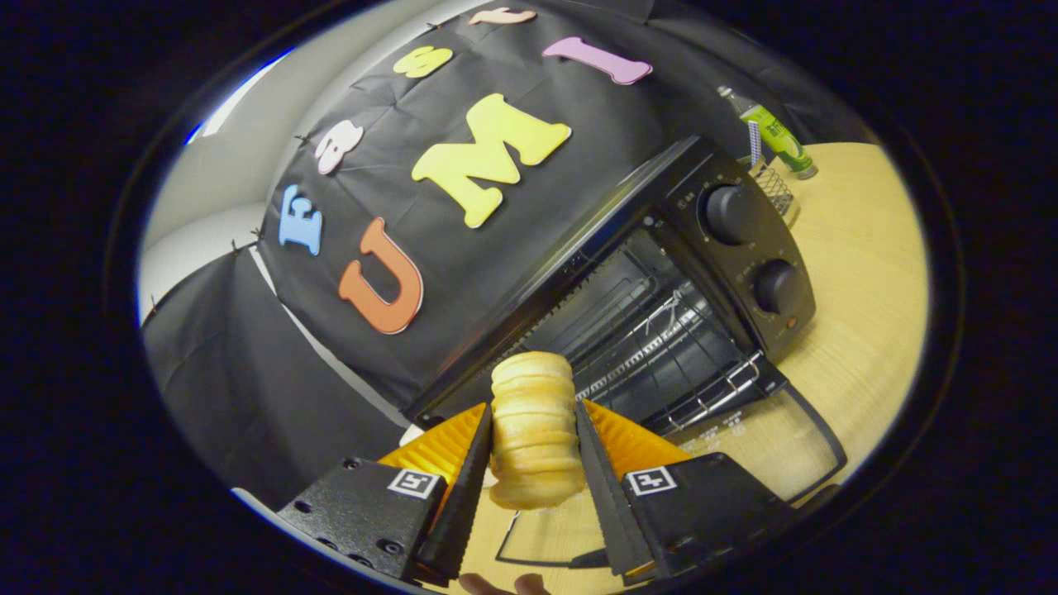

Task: Open the toaster oven, put the food inside, and close the toaster oven door.

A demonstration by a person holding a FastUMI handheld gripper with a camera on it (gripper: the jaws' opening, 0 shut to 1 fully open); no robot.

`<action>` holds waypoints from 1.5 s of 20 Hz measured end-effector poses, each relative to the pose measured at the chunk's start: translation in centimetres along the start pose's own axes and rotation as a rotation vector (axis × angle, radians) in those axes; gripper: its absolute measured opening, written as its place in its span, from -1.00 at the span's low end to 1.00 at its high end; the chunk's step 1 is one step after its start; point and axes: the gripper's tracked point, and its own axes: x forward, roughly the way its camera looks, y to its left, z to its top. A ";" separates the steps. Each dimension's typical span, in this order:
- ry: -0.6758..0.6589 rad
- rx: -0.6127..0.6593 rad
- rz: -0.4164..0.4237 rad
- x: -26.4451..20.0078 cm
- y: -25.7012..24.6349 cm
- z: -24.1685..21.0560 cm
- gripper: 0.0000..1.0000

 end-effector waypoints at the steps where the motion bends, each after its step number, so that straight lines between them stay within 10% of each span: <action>1: -0.010 0.003 -0.012 1.3 -0.6 0.5 0.36; 8: 0.003 0.063 -0.080 6.1 -3.1 1.7 0.37; 15: 0.029 0.035 -0.125 4.4 -2.5 0.9 0.98; 20: 0.058 0.025 -0.107 0.7 -0.8 0.4 1.00; 30: 0.218 -0.461 -0.320 -9.1 -1.4 -5.9 1.00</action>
